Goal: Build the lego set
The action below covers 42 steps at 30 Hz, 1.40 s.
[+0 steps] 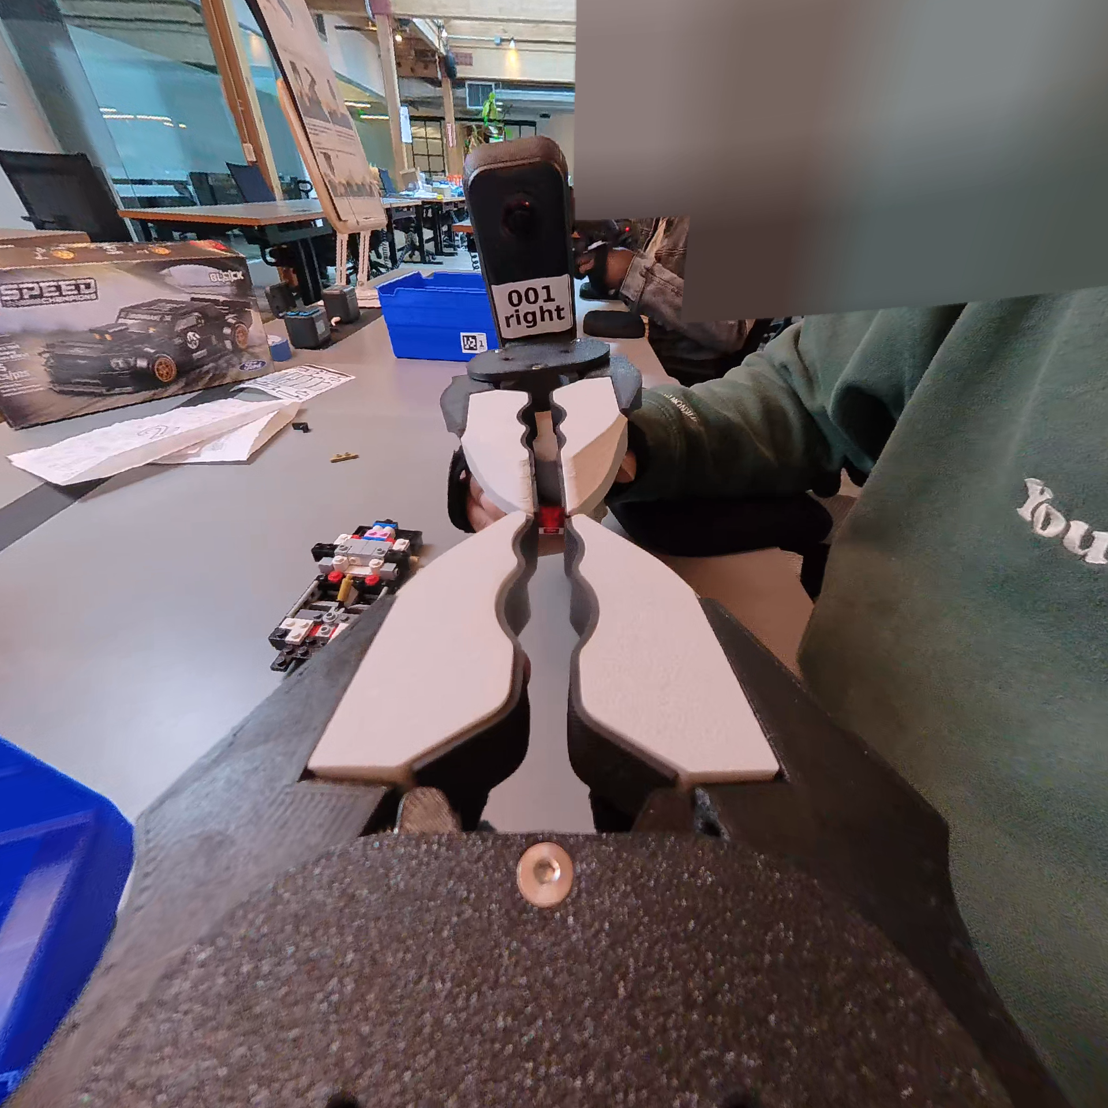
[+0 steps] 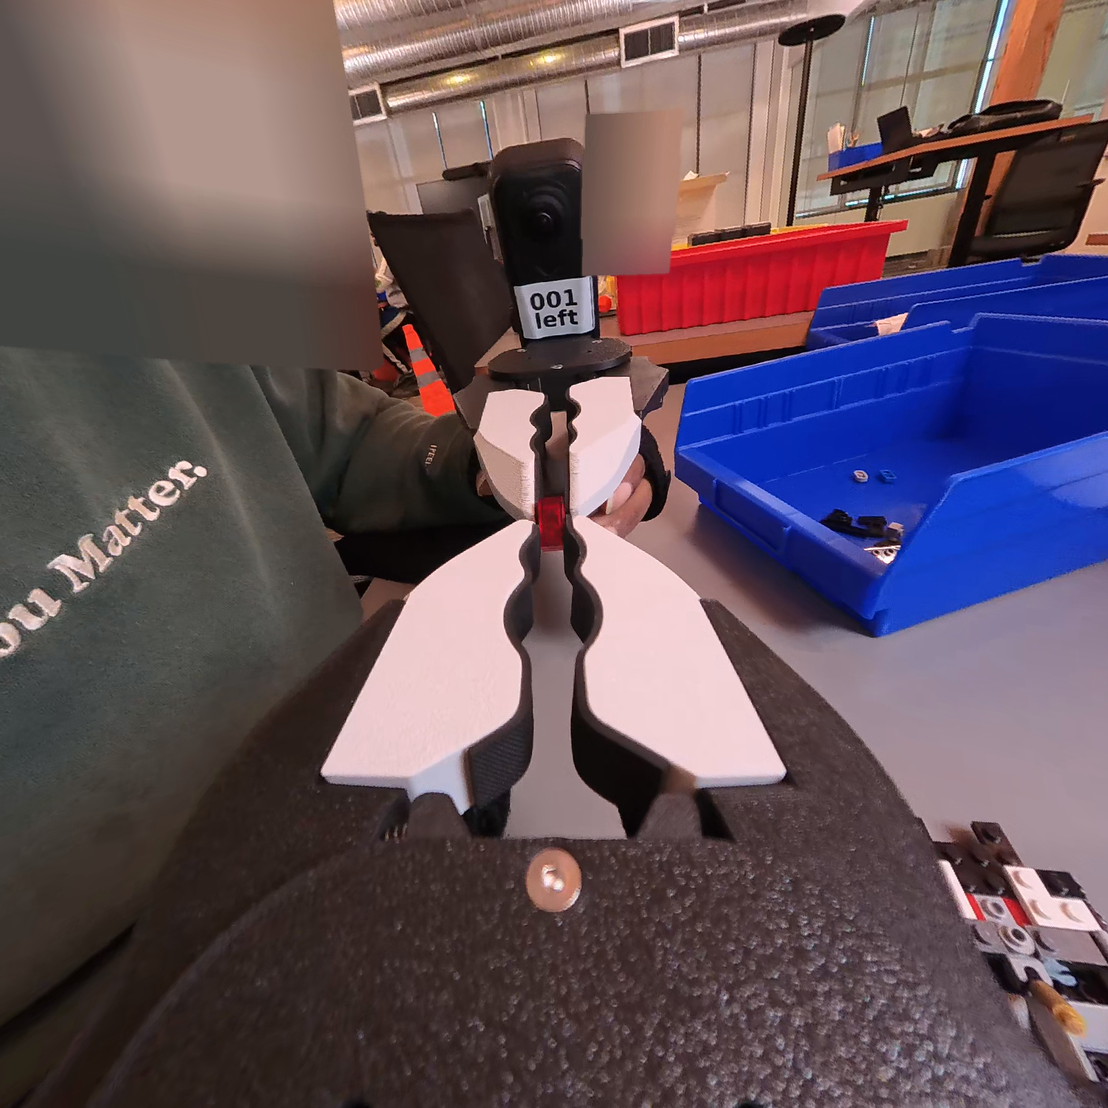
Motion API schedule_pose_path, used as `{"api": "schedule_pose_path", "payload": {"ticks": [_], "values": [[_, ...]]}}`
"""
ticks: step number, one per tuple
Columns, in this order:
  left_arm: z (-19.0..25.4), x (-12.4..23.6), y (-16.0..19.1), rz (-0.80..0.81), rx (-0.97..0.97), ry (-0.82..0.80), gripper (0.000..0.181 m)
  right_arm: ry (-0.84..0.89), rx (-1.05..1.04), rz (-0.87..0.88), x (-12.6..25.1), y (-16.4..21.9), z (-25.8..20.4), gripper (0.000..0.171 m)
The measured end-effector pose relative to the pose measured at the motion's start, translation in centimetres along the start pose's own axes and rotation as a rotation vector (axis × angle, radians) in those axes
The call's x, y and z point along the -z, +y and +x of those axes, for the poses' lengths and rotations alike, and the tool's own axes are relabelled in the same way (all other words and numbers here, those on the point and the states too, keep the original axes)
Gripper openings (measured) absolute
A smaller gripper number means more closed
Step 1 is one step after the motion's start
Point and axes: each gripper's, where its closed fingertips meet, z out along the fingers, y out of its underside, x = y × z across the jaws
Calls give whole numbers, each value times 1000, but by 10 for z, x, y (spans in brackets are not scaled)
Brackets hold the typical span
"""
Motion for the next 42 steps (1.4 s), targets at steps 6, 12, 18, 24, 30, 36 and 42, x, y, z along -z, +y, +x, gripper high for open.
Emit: {"api": "schedule_pose_path", "payload": {"ticks": [6, 12, 18, 24, 30, 36, 42], "values": [[0, 0, 5, -47, -24, -5, 8, 7, 26, -45, 0, 5, 0, 7], [2, -4, 19, -148, -91, -14, 8, 35, 98, -186, -1, 21, -1, 8], [3, -3, 38, -282, -153, -17, 8, 81, 211, -322, -2, 39, 1, 7], [-6, -3, 58, -356, -135, -25, 3, 80, 188, -248, 2, 35, 7, 7], [-25, -1, 80, -427, -103, -79, 1, 105, 116, -25, 25, -10, 11, 7], [-16, -5, 21, -91, -30, -73, 22, 51, -5, 15, 15, -3, 13, 8], [-3, -7, 1, 31, 49, -11, 18, -1, -51, 28, 1, -1, 4, 8]]}}
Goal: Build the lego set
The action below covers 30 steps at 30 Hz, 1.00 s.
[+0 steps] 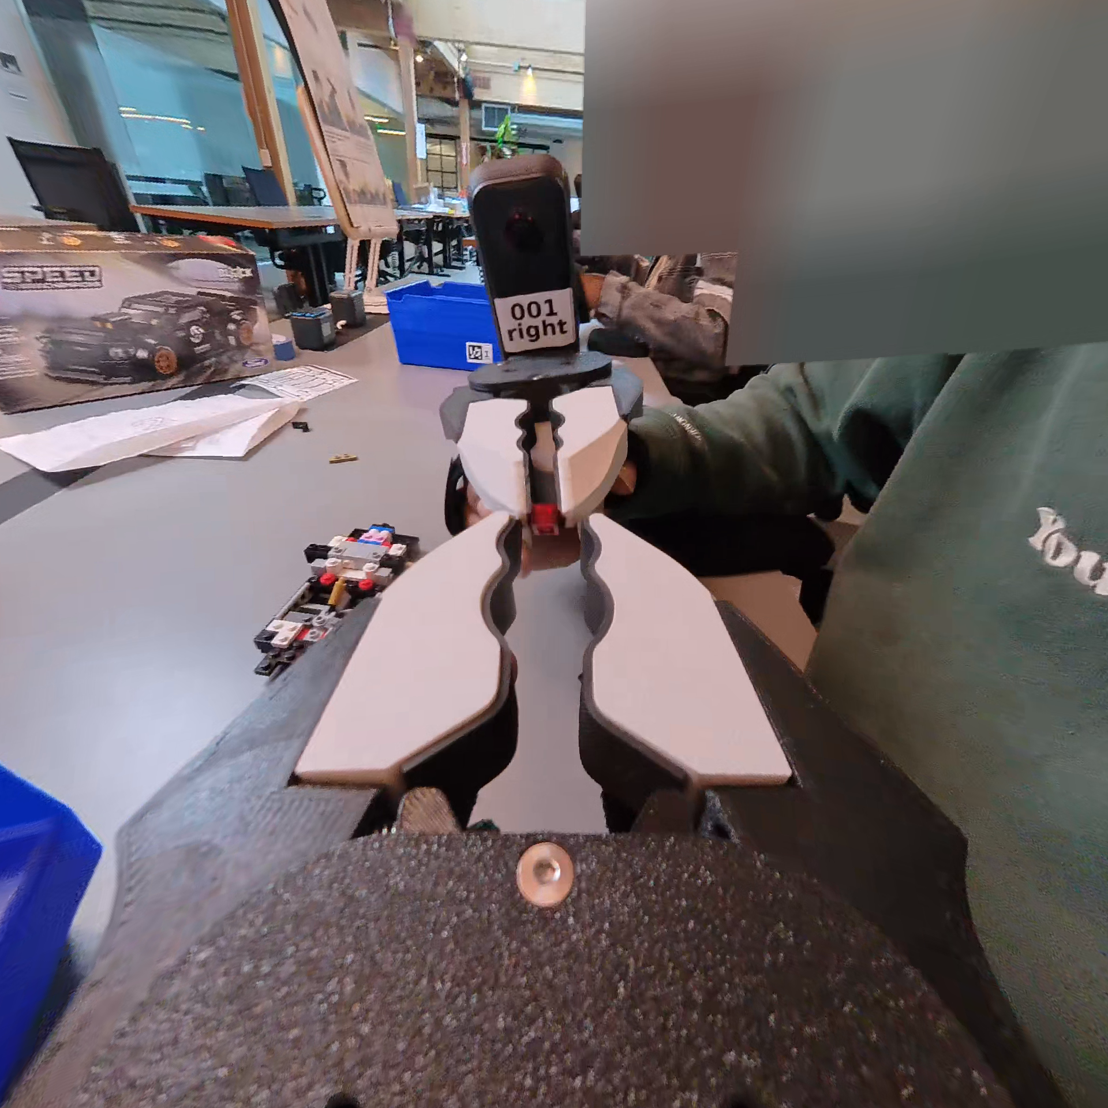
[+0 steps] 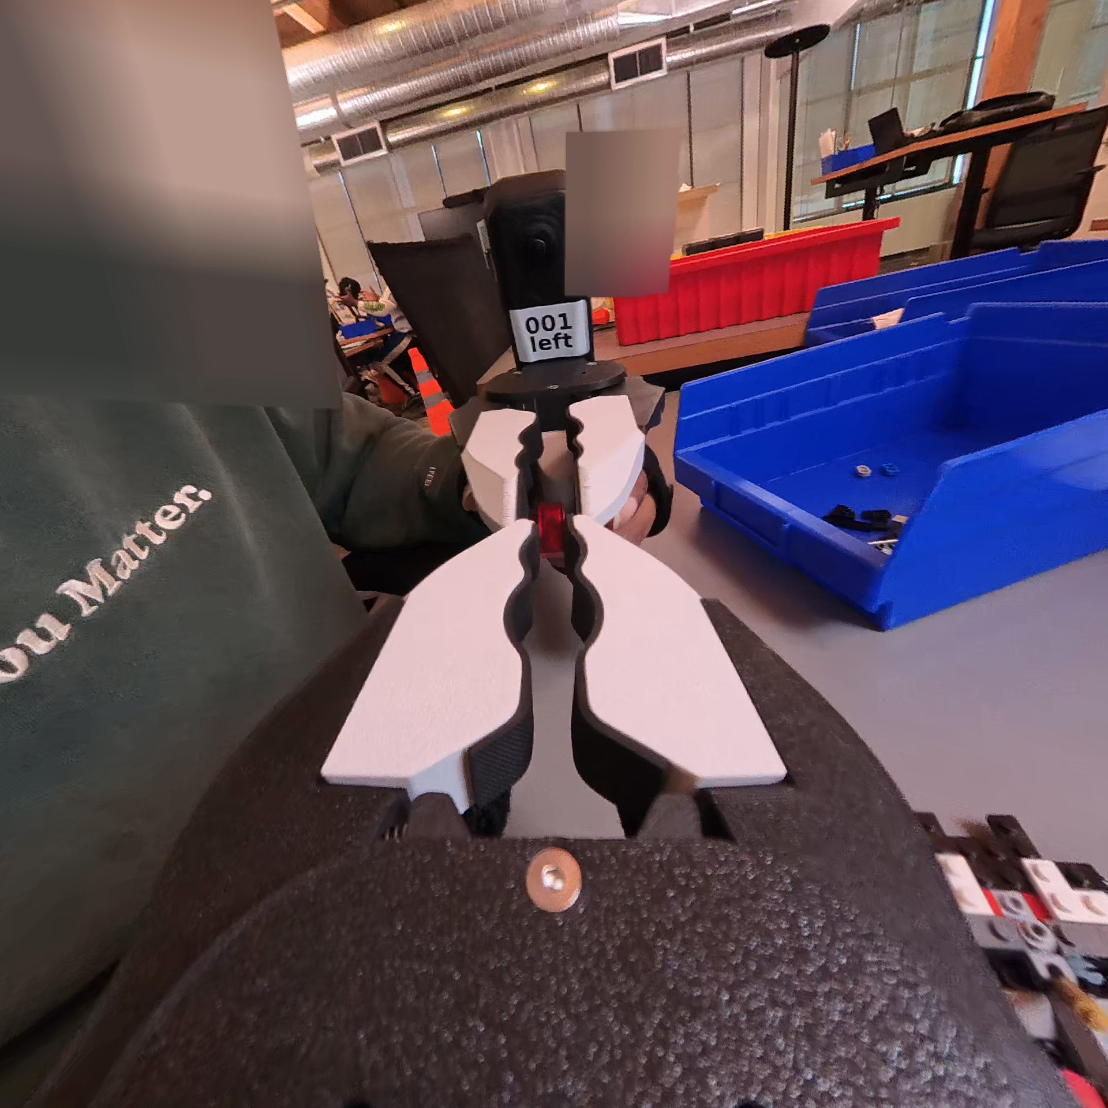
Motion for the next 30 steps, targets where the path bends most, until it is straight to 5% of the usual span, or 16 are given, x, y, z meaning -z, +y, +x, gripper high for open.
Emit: {"api": "schedule_pose_path", "payload": {"ticks": [3, 19, 30], "values": [[2, 2, 1, -14, 0, 14, 7, -13, -1, 1, 0, 0, -3, 8], [2, 3, -2, 36, 120, 64, 8, 7, 24, -31, 2, 2, -2, 8], [-10, 3, 18, -109, 32, -23, 8, 38, -26, -37, 7, 10, 11, 6]]}}
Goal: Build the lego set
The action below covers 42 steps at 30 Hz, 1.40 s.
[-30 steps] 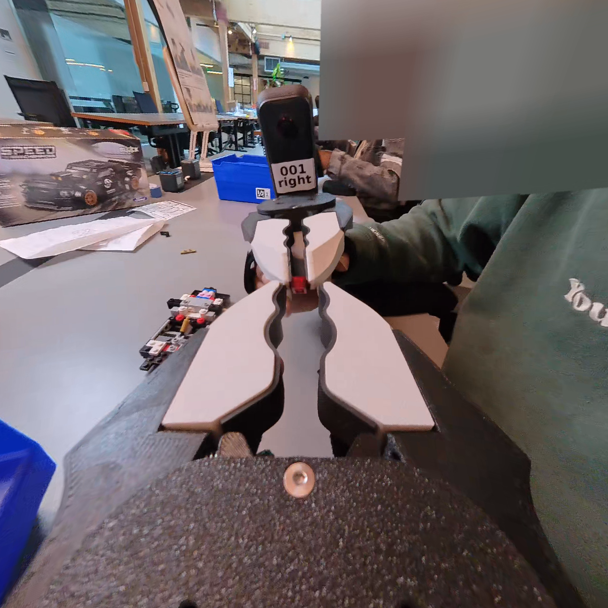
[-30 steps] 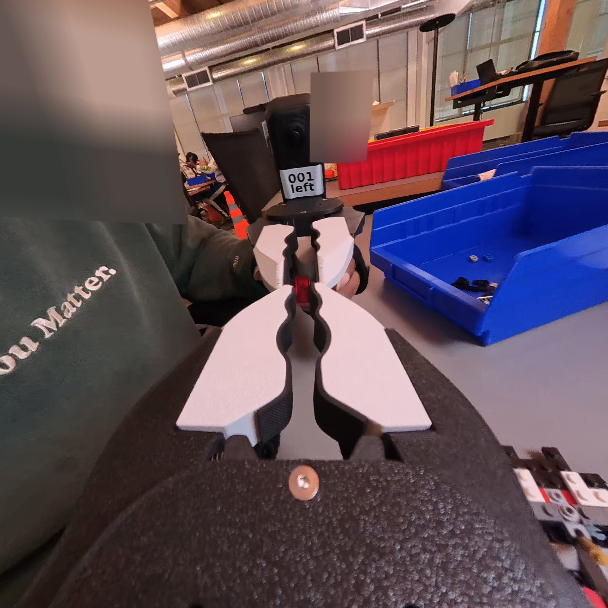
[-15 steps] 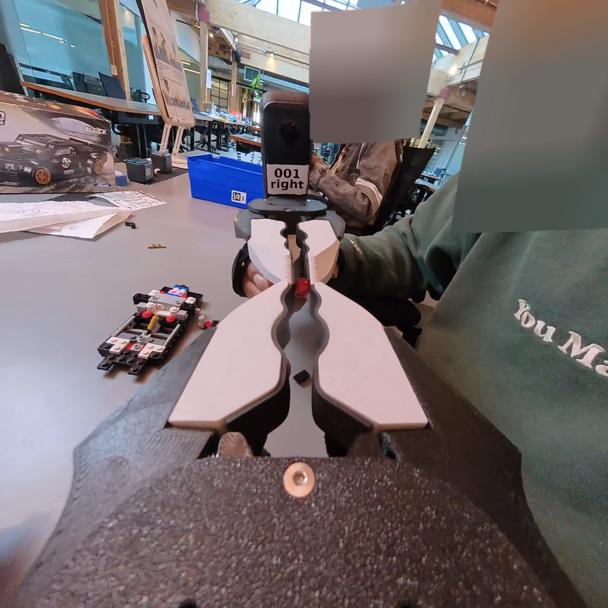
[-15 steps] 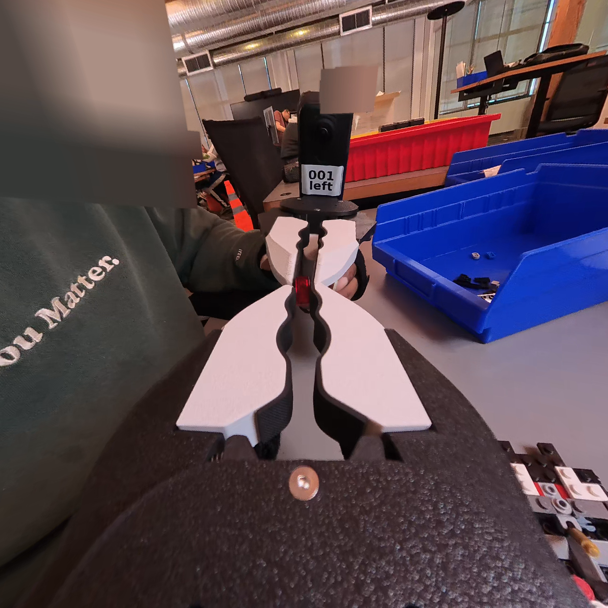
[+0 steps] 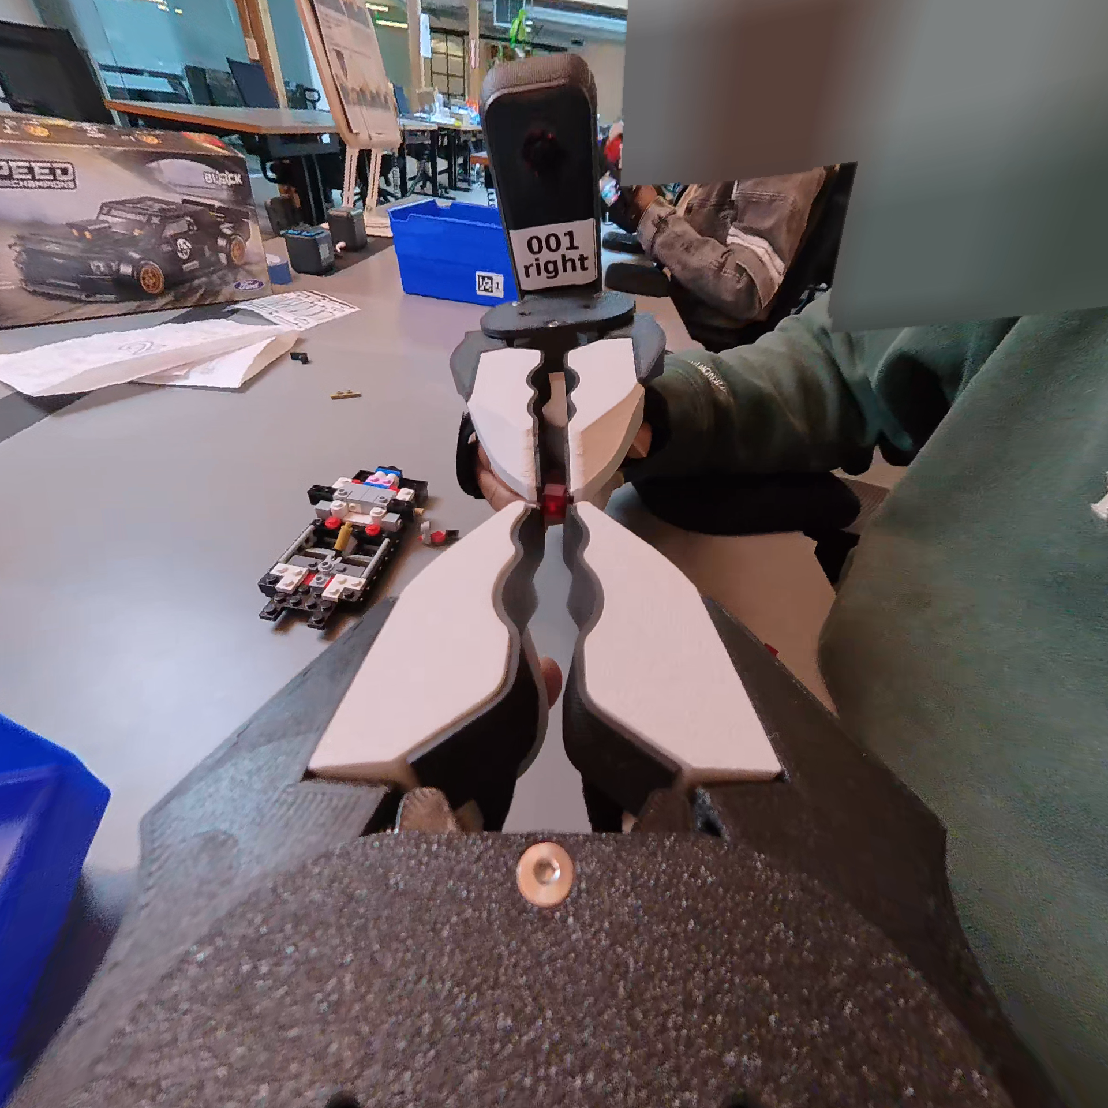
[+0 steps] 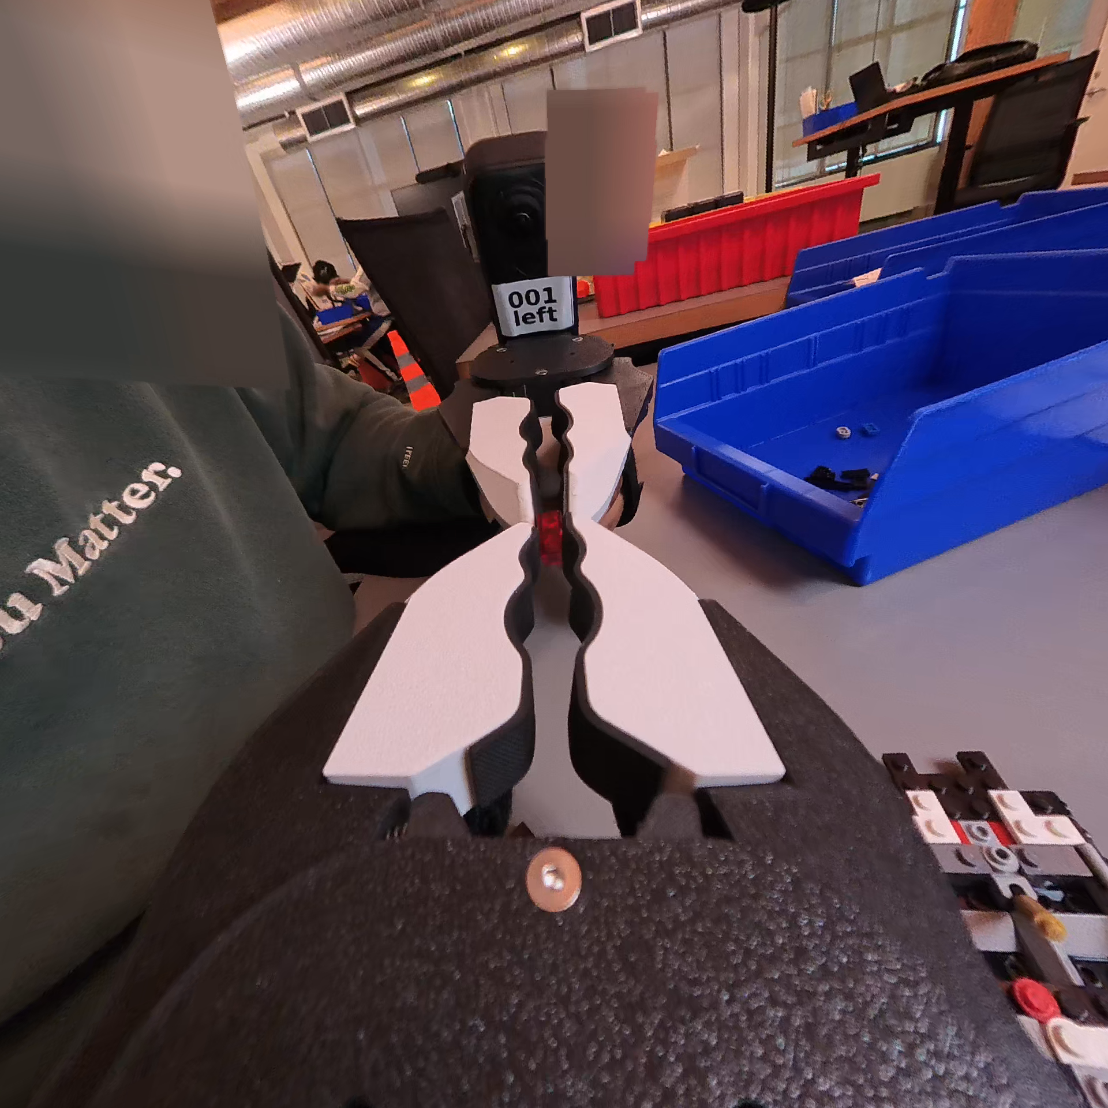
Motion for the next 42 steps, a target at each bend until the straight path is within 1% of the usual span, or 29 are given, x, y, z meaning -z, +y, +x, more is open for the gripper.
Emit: {"api": "schedule_pose_path", "payload": {"ticks": [1, 2, 3, 4, 5, 7, 9, 17, 18, 21, 25, 27, 29, 30, 33, 34, 36, 39, 42], "values": [[-1, 0, 1, -7, -2, -5, 8, 1, -4, 12, 0, -1, 0, 6], [-5, 0, 6, -40, -14, -34, 5, -33, -19, 83, 2, -12, -4, 0], [-15, -2, 34, -190, -55, -89, 1, -69, -80, 257, 14, -42, -6, 0], [-18, -6, 57, -272, -59, -103, 1, -38, -49, 265, 22, -51, -1, 0], [-13, -10, 58, -260, -21, -70, 1, 37, 38, 222, 26, -49, 3, 0], [-17, -10, 43, -217, -40, -81, 1, 94, 53, 168, 28, -38, 9, 0], [-25, -6, 41, -214, -35, -110, 1, 90, 50, 143, 26, -36, 11, 0], [-30, -1, 47, -211, -17, -138, 1, 140, 13, 44, 17, -14, 24, 0], [-33, -1, 46, -205, -1, -145, 8, 151, 10, 36, 16, -12, 26, 2], [-40, 2, 41, -165, 27, -176, 15, 187, 3, -2, 13, -3, 33, 7], [-55, 7, 35, -125, 37, -257, 31, 251, 3, -58, 12, 6, 44, 16], [-62, 10, 32, -100, 27, -297, 35, 339, 52, -120, 11, 10, 60, 18], [-69, 13, 28, -74, 16, -336, 34, 418, 114, -234, 9, 10, 83, 20], [-71, 14, 26, -63, 14, -346, 33, 425, 135, -290, 5, 8, 93, 21], [-72, 13, 27, -61, 1, -354, 28, 404, 223, -464, -11, 5, 135, 30], [-71, 12, 29, -71, -3, -349, 28, 396, 253, -527, -17, 9, 154, 34], [-68, 10, 32, -89, -27, -345, 27, 345, 260, -632, -30, 24, 189, 37], [-63, 6, 36, -118, -76, -334, 26, 255, 205, -688, -54, 44, 223, 37], [-62, 5, 41, -146, -106, -332, 25, 236, 166, -736, -72, 55, 245, 37]]}}
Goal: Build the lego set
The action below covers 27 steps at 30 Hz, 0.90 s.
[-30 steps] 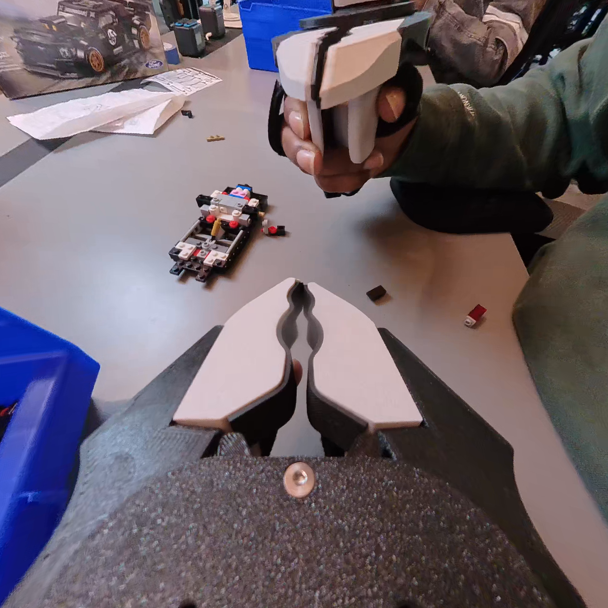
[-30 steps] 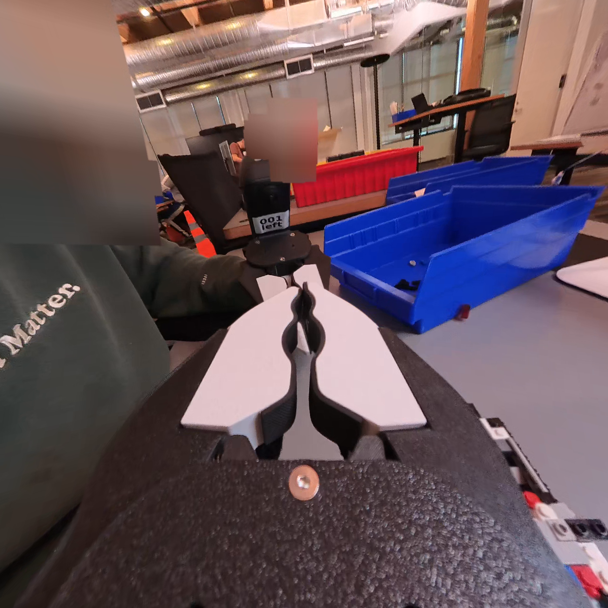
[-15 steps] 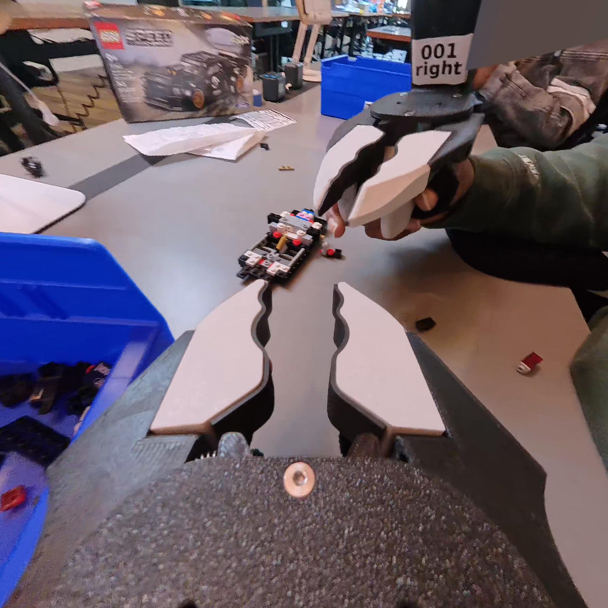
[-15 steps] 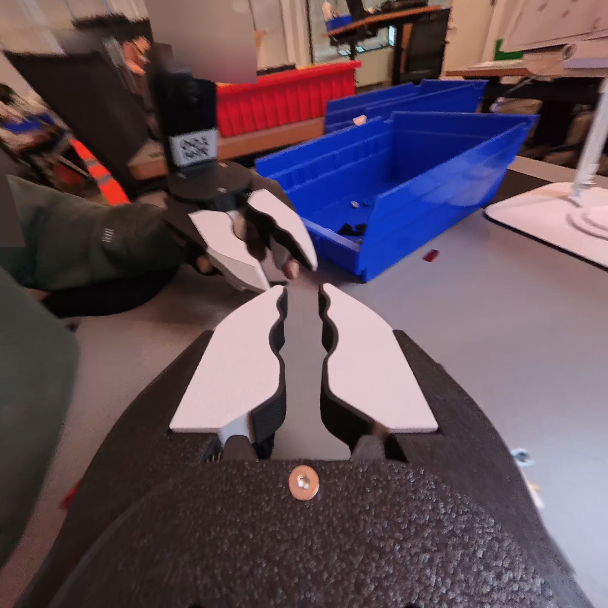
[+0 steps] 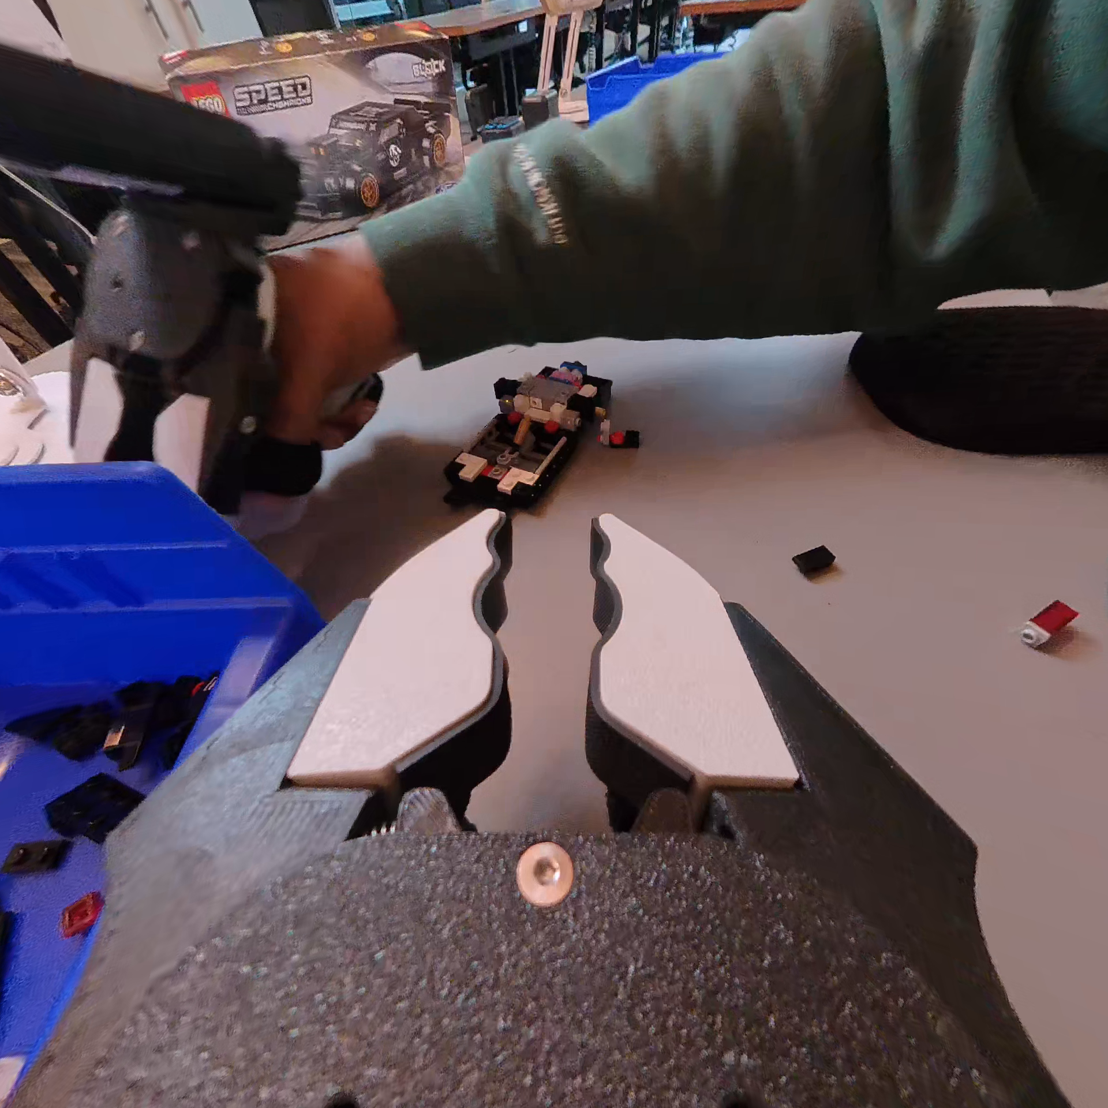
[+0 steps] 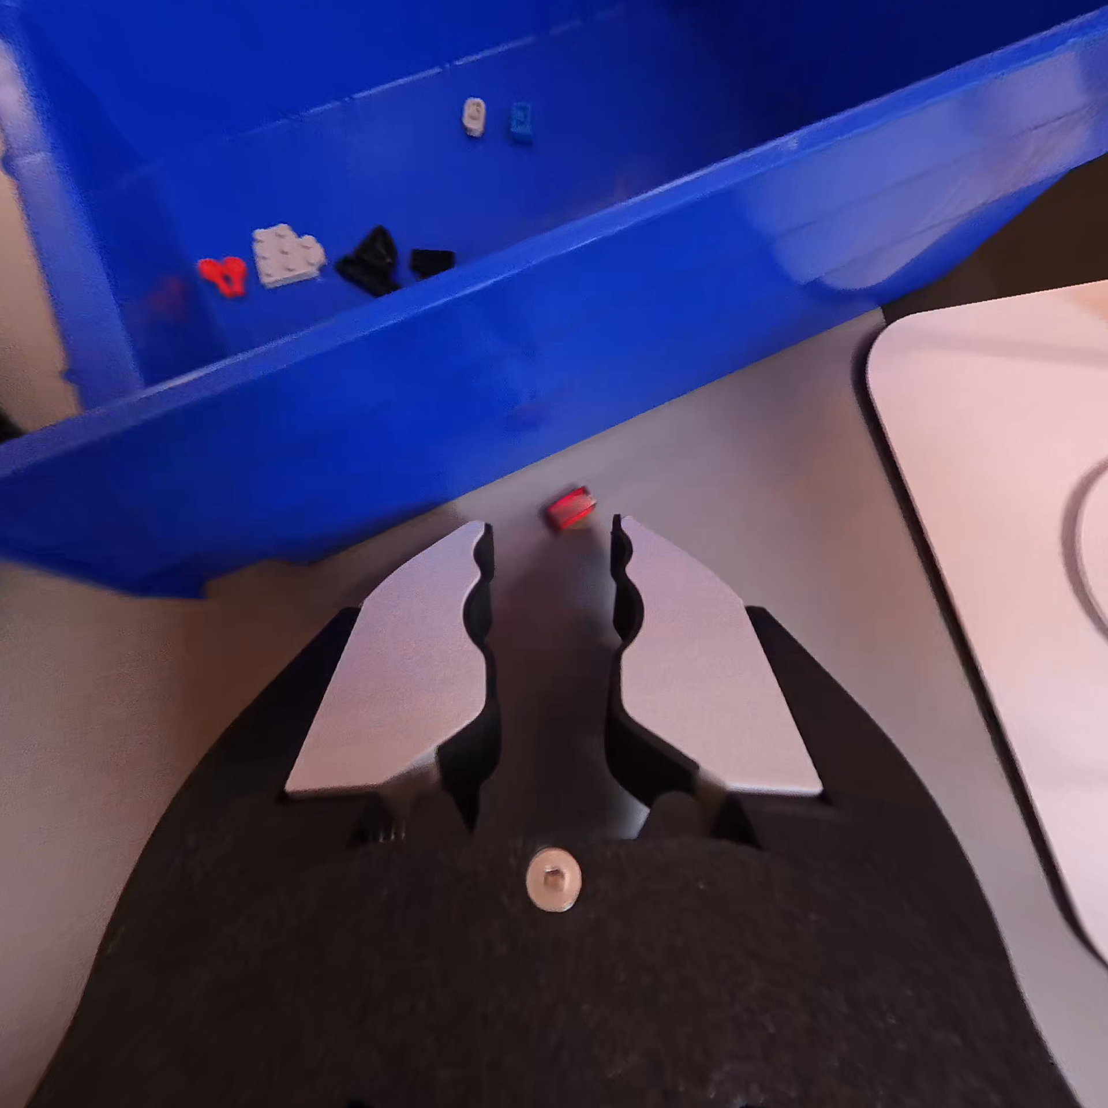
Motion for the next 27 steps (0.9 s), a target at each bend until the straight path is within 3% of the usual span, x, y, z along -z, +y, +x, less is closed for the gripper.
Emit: {"api": "schedule_pose_path", "payload": {"ticks": [3, 4, 7, 13, 18, 23, 27], "values": [[-1, 0, 1, -5, -4, 3, 23, -2, 1, -88, -15, 4, 7, 32], [-1, 0, 1, -3, 0, 4, 23, 11, 7, -107, -15, 4, 9, 12], [-4, 1, 1, 0, 4, -5, 21, 23, 33, -144, -3, 11, 6, 8], [-20, 5, -8, 43, 71, -89, 20, -201, -119, 330, 89, -12, -74, 8], [-8, 17, -50, 292, 312, 69, 26, -294, -222, 645, 150, -23, -148, 8], [22, 25, -75, 419, 397, 259, 26, -273, -212, 739, 160, -27, -191, 8], [40, 27, -79, 417, 350, 317, 15, -271, -172, 754, 156, -29, -206, 8]]}}
